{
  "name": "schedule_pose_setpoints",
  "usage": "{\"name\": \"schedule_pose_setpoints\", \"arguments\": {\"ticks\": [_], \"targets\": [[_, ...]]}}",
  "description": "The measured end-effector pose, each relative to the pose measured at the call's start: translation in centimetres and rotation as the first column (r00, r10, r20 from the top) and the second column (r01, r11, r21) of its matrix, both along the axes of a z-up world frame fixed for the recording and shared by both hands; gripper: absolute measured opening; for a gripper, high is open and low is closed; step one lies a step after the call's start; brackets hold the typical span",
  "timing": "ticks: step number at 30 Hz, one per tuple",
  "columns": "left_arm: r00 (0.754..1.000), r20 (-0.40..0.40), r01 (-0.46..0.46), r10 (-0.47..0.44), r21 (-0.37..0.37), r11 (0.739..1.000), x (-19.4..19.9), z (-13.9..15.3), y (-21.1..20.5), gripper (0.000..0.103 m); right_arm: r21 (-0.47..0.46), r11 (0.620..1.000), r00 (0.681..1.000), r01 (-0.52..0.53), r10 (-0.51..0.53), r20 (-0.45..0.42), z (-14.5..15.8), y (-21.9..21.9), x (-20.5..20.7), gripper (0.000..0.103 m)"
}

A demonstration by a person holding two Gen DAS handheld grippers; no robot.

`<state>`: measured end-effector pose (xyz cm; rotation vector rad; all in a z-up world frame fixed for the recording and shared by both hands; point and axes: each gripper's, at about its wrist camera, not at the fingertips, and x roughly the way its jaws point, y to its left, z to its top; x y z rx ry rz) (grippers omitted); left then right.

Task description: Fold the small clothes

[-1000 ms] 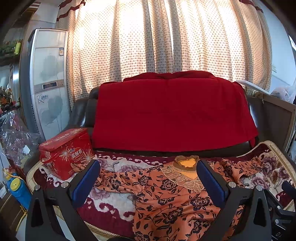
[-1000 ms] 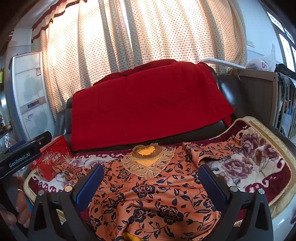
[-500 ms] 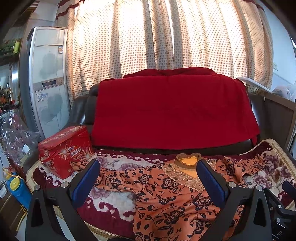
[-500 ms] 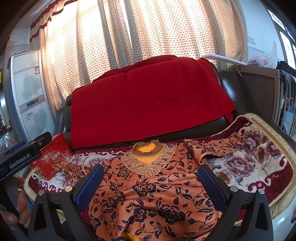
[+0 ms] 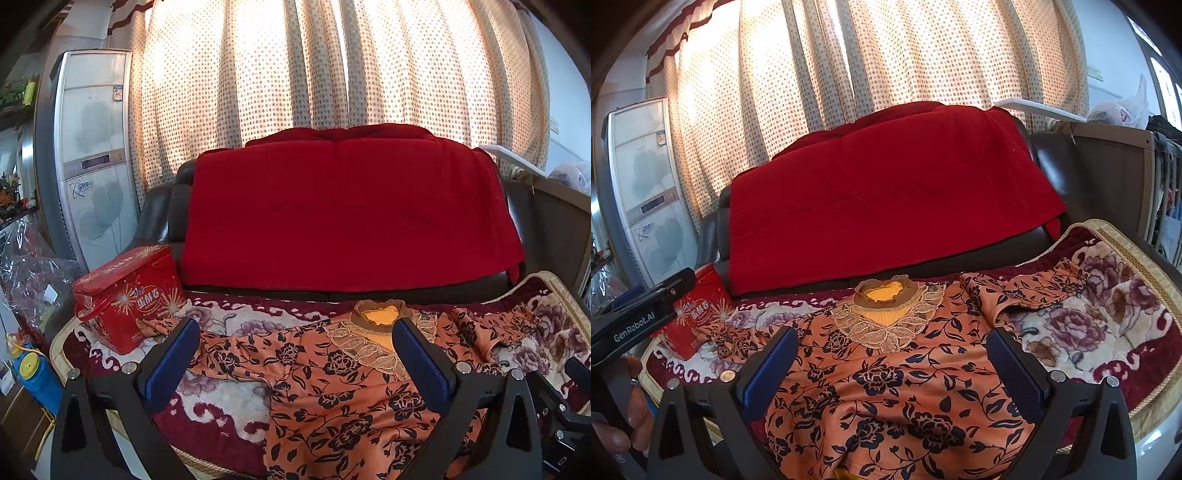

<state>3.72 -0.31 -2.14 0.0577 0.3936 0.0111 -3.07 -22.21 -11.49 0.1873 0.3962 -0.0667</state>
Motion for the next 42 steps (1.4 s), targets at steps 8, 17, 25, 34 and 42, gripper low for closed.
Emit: {"name": "schedule_pose_setpoints", "arguments": {"ticks": [8,17,25,34,42], "targets": [[0.999,-0.035,-0.002,0.003,0.014,1.0,1.6,-0.8,-0.7,0.103,-0.005,1.0,1.0,0.007,-0.007,-0.015,-0.7,-0.7,1.7,0.103],[0.996,-0.084,-0.003,0.006,0.03,1.0,4.3,-2.3,-2.1,0.103,0.011,1.0,0.998,0.019,-0.018,-0.055,-1.9,-2.1,4.3,0.103],[0.989,-0.15,0.019,-0.012,0.049,0.999,8.0,-4.6,-4.5,0.103,0.064,0.998,0.996,0.024,-0.018,-0.083,-3.4,-4.6,7.5,0.103],[0.891,-0.438,0.098,-0.122,-0.077,0.992,19.2,-14.5,-9.7,0.103,0.333,0.926,0.98,0.176,-0.132,-0.15,-10.3,-19.3,12.5,0.103],[0.879,-0.469,0.045,-0.084,-0.092,0.995,22.4,-19.2,-9.4,0.103,0.679,0.607,0.907,0.412,-0.341,-0.246,-19.4,-38.7,15.9,0.071]]}}
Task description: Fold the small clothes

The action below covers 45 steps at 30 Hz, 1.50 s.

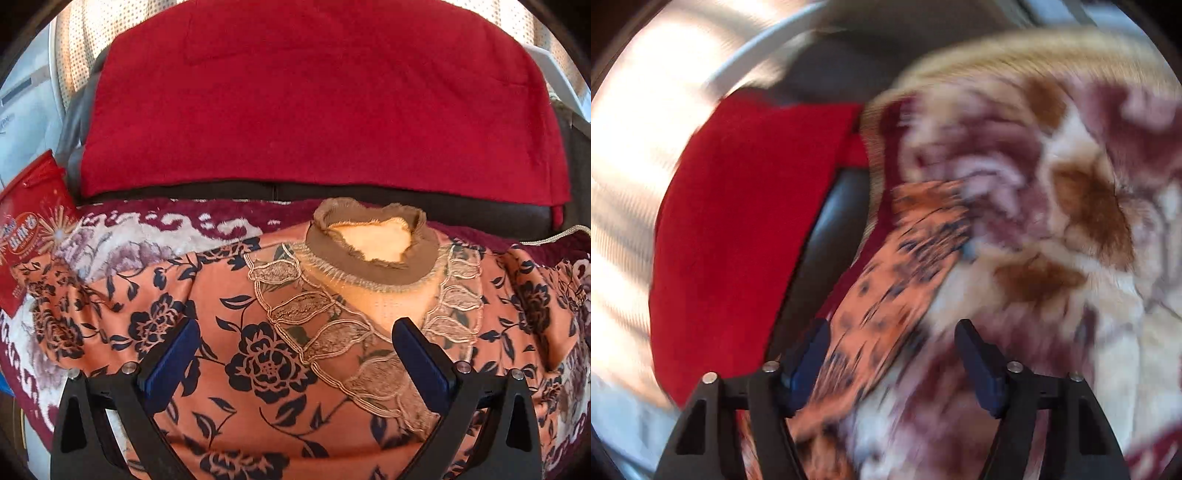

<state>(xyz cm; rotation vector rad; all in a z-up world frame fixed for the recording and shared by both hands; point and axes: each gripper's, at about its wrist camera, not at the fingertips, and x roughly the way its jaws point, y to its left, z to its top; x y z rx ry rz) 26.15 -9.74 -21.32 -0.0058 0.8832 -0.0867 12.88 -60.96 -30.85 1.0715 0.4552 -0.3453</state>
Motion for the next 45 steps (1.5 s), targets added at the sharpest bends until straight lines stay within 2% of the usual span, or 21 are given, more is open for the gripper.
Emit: {"name": "schedule_pose_setpoints", "arguments": {"ticks": [3,4,6,9,11,13,14,16,18,21,23,25,28,30,32,34,36,40,42,43,45], "targets": [[0.999,0.032,0.0,-0.002,0.054,0.999,0.8,-0.8,0.8,0.103,0.016,0.997,0.997,0.076,-0.076,-0.005,-1.3,-3.4,1.7,0.068],[0.998,0.06,-0.01,0.007,0.041,0.999,0.9,-0.8,1.0,0.103,0.005,0.997,0.996,0.083,-0.083,-0.015,-1.5,-4.1,2.2,0.066],[0.998,0.063,-0.015,0.013,0.034,0.999,1.3,-0.8,1.2,0.103,0.012,0.994,0.994,0.107,-0.106,-0.04,-2.0,-5.3,3.6,0.063],[0.996,0.087,-0.017,0.014,0.038,0.999,1.5,-0.6,1.4,0.103,0.017,0.993,0.993,0.114,-0.113,-0.04,-2.8,-6.4,5.9,0.055],[0.995,0.1,-0.02,0.015,0.048,0.999,1.7,-0.4,1.6,0.103,0.009,0.991,0.991,0.133,-0.133,-0.025,-2.5,-6.8,6.9,0.054],[0.994,0.106,-0.032,0.027,0.048,0.998,1.9,-0.3,1.9,0.103,-0.011,0.993,0.993,0.116,-0.116,-0.013,-2.1,-7.5,8.3,0.018],[0.994,0.108,-0.038,0.032,0.048,0.998,1.9,-0.3,2.1,0.103,-0.013,0.996,0.995,0.092,-0.093,-0.027,-2.0,-7.5,9.0,0.005],[0.993,0.112,-0.053,0.048,0.044,0.998,2.0,0.0,2.6,0.103,-0.045,0.996,0.996,0.083,-0.084,-0.033,-1.2,-6.9,9.5,0.005],[0.99,0.128,-0.074,0.068,0.041,0.996,1.9,0.4,3.2,0.103,-0.078,0.995,0.997,0.067,-0.065,0.031,0.9,-5.8,9.3,0.005],[0.982,0.165,-0.1,0.092,0.044,0.994,1.4,1.3,4.2,0.103,-0.114,0.993,0.986,0.002,0.017,0.163,6.1,-2.5,9.1,0.005],[0.975,0.191,-0.128,0.117,0.049,0.991,0.9,2.0,5.1,0.103,-0.136,0.989,0.964,-0.055,0.088,0.251,9.9,0.5,8.9,0.005],[0.966,0.211,-0.166,0.152,0.053,0.985,0.5,2.6,6.4,0.103,-0.165,0.978,0.928,-0.128,0.177,0.329,13.6,5.2,9.2,0.005],[0.952,0.232,-0.223,0.201,0.07,0.972,0.1,3.0,8.5,0.103,-0.176,0.95,0.867,-0.258,0.308,0.391,16.8,12.5,10.6,0.005],[0.939,0.242,-0.269,0.244,0.078,0.96,-0.1,3.3,10.4,0.103,-0.166,0.93,0.839,-0.329,0.368,0.401,17.5,16.4,11.2,0.005],[0.927,0.241,-0.315,0.289,0.078,0.946,-0.3,3.6,12.4,0.103,-0.151,0.891,0.804,-0.428,0.452,0.387,17.6,22.0,13.8,0.005],[0.906,0.229,-0.382,0.356,0.08,0.921,-0.4,3.7,15.2,0.103,-0.118,0.858,0.783,-0.5,0.506,0.36,16.6,26.2,16.2,0.005],[0.889,0.213,-0.426,0.405,0.064,0.903,-0.6,3.8,17.3,0.103,-0.073,0.828,0.768,-0.555,0.545,0.337,14.9,29.9,18.7,0.005],[0.834,0.184,-0.53,0.521,-0.003,0.848,-1.3,3.6,21.7,0.103,0.039,0.756,0.728,-0.653,0.612,0.31,10.8,37.0,21.8,0.009],[0.833,0.163,-0.529,0.529,-0.044,0.847,-1.1,3.2,22.3,0.103,0.072,0.736,0.726,-0.674,0.641,0.249,8.7,40.5,22.0,0.012],[0.838,0.162,-0.521,0.521,-0.045,0.852,-1.2,3.1,22.3,0.103,0.081,0.72,0.718,-0.689,0.662,0.214,7.1,41.5,23.1,0.019],[0.852,0.168,-0.498,0.495,-0.026,0.867,-0.9,3.1,21.5,0.103,0.117,0.689,0.698,-0.716,0.696,0.168,5.5,42.4,23.2,0.068]]}}
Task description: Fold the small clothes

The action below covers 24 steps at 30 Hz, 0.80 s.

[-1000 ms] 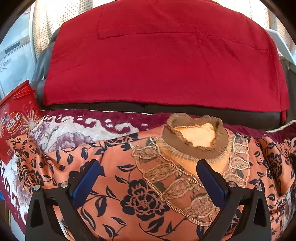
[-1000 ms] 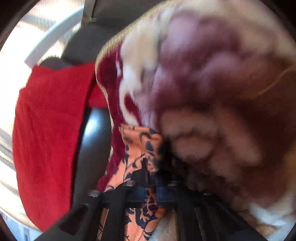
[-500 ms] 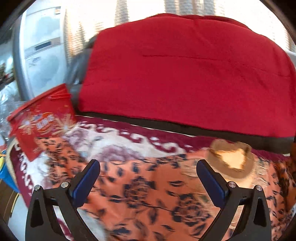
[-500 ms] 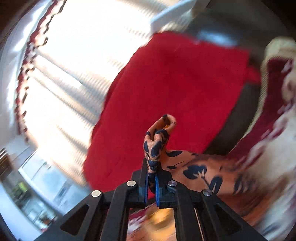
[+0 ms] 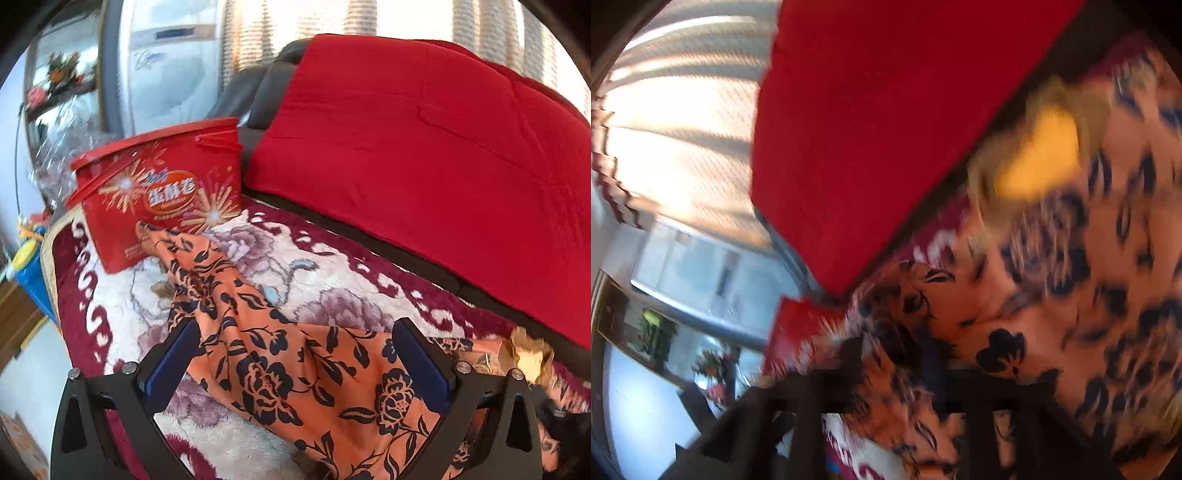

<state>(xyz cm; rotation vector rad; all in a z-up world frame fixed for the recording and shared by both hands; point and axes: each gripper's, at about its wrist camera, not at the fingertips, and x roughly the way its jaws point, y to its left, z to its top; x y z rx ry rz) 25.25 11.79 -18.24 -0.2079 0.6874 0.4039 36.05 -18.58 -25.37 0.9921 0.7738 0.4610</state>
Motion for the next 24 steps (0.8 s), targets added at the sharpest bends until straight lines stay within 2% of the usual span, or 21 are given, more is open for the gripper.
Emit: {"name": "schedule_pose_setpoints", "arguments": {"ticks": [1,3,6,8,9,10,12,13,14,15,16,18,19,20,21,24], "targets": [[1.0,-0.005,0.021,-0.021,0.011,1.0,0.2,0.0,-0.5,0.103,0.017,1.0,1.0,-0.008,0.008,-0.018,-0.5,0.4,-1.0,0.085],[0.998,-0.007,0.067,-0.067,0.009,0.998,0.5,-0.2,-1.6,0.103,0.005,1.0,0.999,-0.005,0.005,0.032,0.0,-1.2,-2.9,0.085],[0.987,-0.025,0.159,-0.16,-0.026,0.987,1.0,-0.8,-3.7,0.103,-0.152,0.987,0.991,0.053,-0.033,0.127,1.3,-4.1,-5.6,0.082],[0.967,-0.08,0.236,-0.243,-0.082,0.968,2.0,-2.4,-5.4,0.103,-0.311,0.944,0.99,0.109,-0.075,0.121,1.8,-6.9,-6.9,0.079],[0.953,-0.119,0.267,-0.277,-0.092,0.959,2.6,-3.4,-6.4,0.103,-0.382,0.915,0.991,0.126,-0.096,0.098,1.5,-8.2,-6.8,0.075],[0.928,-0.192,0.308,-0.32,-0.091,0.947,3.5,-4.9,-8.0,0.103,-0.42,0.9,0.993,0.118,-0.099,0.066,0.5,-9.2,-7.1,0.075],[0.882,-0.321,0.347,-0.345,-0.055,0.936,4.8,-7.5,-10.3,0.103,-0.49,0.871,0.991,0.024,-0.085,-0.101,-2.1,-11.0,-5.9,0.071],[0.858,-0.374,0.362,-0.351,-0.043,0.931,5.3,-8.7,-11.2,0.103,-0.503,0.865,0.99,-0.002,-0.069,-0.123,-2.8,-11.6,-5.7,0.059],[0.846,-0.399,0.369,-0.353,-0.041,0.929,5.3,-9.3,-11.5,0.102,-0.524,0.852,0.994,0.001,-0.056,-0.09,-2.2,-11.8,-6.1,0.058],[0.845,-0.402,0.369,-0.353,-0.041,0.929,5.2,-9.3,-11.6,0.101,-0.533,0.846,0.995,-0.007,-0.045,-0.084,-1.5,-11.9,-6.5,0.058],[0.854,-0.384,0.363,-0.351,-0.041,0.931,4.8,-8.7,-11.3,0.1,-0.521,0.854,0.997,0.004,-0.043,-0.063,-0.7,-12.2,-7.0,0.058],[0.906,-0.272,0.326,-0.326,-0.046,0.944,3.1,-5.8,-9.3,0.1,-0.462,0.886,0.999,0.046,-0.036,0.031,1.2,-12.8,-9.2,0.058],[0.932,-0.217,0.286,-0.29,-0.049,0.957,2.3,-4.3,-7.6,0.1,-0.458,0.887,0.997,0.061,-0.035,0.066,2.0,-13.0,-9.9,0.058],[0.948,-0.188,0.254,-0.258,-0.047,0.966,1.7,-3.4,-6.1,0.1,-0.461,0.884,0.995,0.076,-0.034,0.098,2.7,-13.1,-10.5,0.061],[0.964,-0.164,0.207,-0.21,-0.035,0.978,1.0,-2.4,-3.9,0.1,-0.466,0.879,0.99,0.099,-0.037,0.139,3.4,-13.9,-12.0,0.071],[0.985,-0.149,0.078,-0.082,-0.032,0.996,0.0,-1.3,2.8,0.101,-0.481,0.863,0.976,0.154,-0.057,0.211,4.6,-15.4,-14.2,0.076]]}}
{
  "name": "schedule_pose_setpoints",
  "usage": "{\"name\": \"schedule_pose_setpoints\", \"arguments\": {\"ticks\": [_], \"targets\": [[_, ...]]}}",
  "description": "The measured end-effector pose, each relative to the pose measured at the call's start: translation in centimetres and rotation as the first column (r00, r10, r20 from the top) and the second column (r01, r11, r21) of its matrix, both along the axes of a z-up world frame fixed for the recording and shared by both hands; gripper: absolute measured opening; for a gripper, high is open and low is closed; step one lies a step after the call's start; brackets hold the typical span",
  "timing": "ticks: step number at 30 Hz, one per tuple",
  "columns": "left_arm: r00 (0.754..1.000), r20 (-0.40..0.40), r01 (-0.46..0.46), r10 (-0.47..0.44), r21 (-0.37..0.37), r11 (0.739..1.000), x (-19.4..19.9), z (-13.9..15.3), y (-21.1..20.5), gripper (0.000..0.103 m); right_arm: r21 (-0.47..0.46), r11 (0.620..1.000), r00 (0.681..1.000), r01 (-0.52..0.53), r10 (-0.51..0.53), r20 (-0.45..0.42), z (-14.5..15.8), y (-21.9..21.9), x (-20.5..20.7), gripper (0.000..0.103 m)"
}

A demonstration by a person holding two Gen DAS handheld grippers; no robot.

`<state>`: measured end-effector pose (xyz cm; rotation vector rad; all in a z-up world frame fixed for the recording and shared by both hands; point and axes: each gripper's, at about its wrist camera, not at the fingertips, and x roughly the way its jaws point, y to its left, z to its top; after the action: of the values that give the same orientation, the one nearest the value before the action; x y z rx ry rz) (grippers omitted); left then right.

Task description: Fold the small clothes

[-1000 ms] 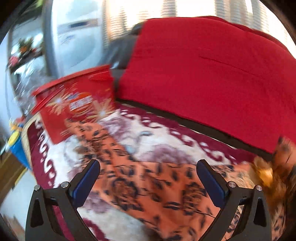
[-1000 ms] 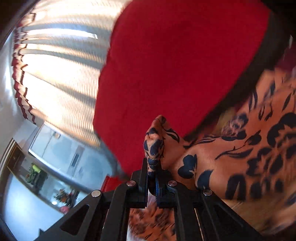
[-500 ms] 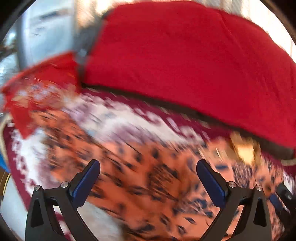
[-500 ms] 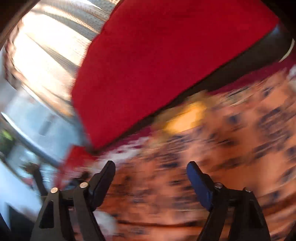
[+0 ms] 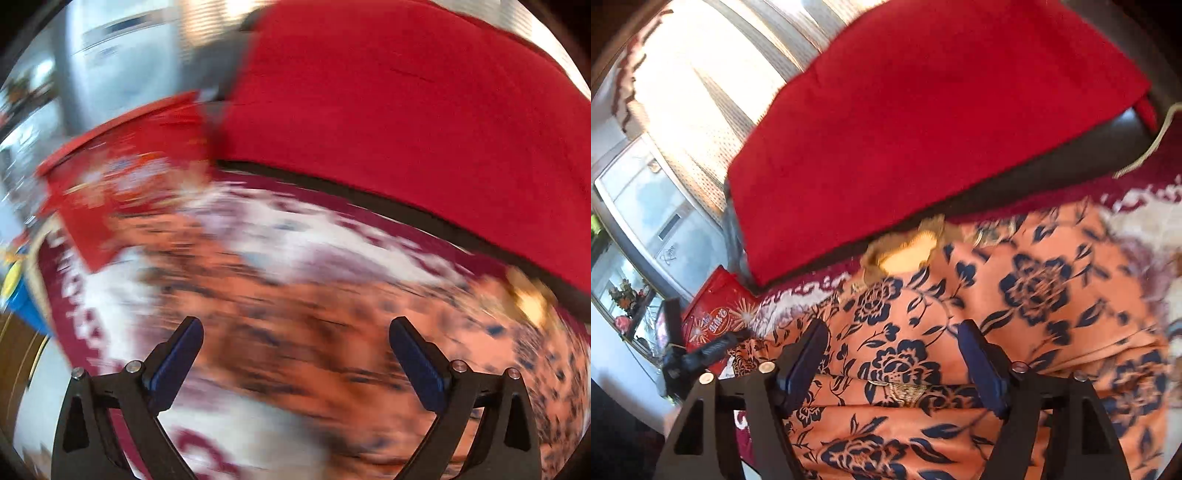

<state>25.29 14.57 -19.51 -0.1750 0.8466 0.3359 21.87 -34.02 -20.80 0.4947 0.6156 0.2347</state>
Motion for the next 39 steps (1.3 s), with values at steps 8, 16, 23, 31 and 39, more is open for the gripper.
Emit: {"name": "schedule_pose_setpoints", "arguments": {"ticks": [8,16,23,31,39], "targets": [[0.974,-0.077,-0.221,0.213,-0.106,0.97,2.2,-2.1,16.8,0.1,0.007,1.0,1.0,0.001,-0.001,-0.004,-0.9,-1.4,-1.3,0.076],[0.974,-0.197,-0.166,0.111,-0.291,0.942,8.8,-6.8,18.8,0.035,-0.02,1.0,1.0,0.006,-0.006,-0.004,-2.3,-0.4,0.3,0.076],[0.987,-0.157,-0.083,0.043,-0.258,0.963,8.6,-2.2,14.5,0.008,-0.037,0.995,0.995,0.092,-0.091,0.031,-1.5,-2.2,-0.4,0.076],[0.927,0.003,0.366,-0.374,-0.206,0.907,7.1,12.9,-7.1,0.008,0.064,0.971,0.969,0.229,-0.234,0.084,0.2,-6.8,-3.0,0.076],[0.7,0.037,0.684,-0.713,-0.323,0.654,3.8,18.9,-28.2,0.042,0.155,0.933,0.939,0.325,-0.337,0.061,0.2,-11.7,-5.0,0.076]]}}
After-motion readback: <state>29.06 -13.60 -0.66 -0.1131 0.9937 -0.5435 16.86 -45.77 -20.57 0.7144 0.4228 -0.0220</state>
